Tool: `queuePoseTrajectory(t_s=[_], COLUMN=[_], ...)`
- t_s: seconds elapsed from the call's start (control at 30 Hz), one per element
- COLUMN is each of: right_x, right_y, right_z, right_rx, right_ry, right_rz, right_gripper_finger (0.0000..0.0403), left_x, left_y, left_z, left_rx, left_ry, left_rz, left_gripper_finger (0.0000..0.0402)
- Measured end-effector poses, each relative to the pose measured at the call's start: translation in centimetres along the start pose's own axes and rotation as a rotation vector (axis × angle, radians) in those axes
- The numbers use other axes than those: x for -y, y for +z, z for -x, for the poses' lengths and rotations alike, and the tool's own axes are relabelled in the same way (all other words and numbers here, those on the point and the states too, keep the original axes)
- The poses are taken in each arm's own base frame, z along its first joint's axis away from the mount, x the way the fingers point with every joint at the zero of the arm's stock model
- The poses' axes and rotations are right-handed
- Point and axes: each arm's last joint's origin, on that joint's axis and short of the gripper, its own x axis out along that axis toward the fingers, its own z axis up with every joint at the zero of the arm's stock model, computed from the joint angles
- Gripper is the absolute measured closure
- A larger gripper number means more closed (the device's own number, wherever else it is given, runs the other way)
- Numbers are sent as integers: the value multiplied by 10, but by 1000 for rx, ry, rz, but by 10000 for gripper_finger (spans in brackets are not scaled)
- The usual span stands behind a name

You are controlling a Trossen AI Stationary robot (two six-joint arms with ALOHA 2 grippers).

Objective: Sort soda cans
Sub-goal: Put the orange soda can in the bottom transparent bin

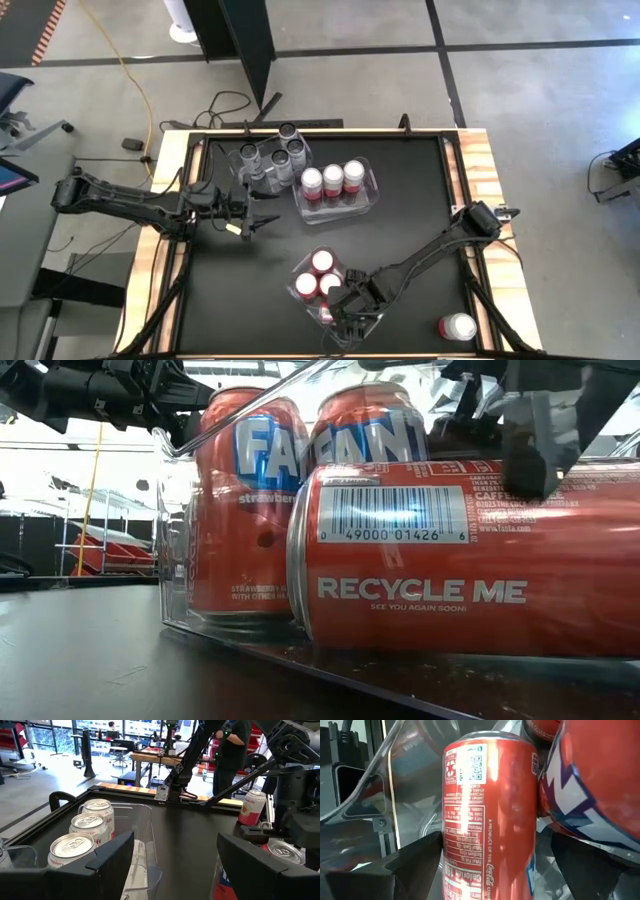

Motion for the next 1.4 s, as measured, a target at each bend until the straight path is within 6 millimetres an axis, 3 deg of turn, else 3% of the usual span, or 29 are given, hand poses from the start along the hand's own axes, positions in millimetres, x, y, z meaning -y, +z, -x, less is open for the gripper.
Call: queuePoseTrajectory(t_s=[0.4, 0.7, 1.03, 1.27, 1.4], right_x=[-13, -10, -11, -8, -7], right_y=[-16, -16, -19, -17, -16], right_z=[1, 1, -7, -7, -6], right_rx=[-45, -75, -117, -137, -168], right_ry=[-5, -4, 12, 26, 47], right_rz=[14, 17, 38, 24, -4], right_gripper_finger=[9, 15, 97, 126, 162], left_x=[0, 0, 0, 0, 0], left_y=[0, 0, 0, 0, 0], left_z=[0, 0, 0, 0, 0], left_rx=[-3, -3, -3, -3, -3], left_ry=[0, 0, 0, -1, -1], left_rz=[-1, 9, 11, 10, 9], left_gripper_finger=[121, 121, 121, 121, 121])
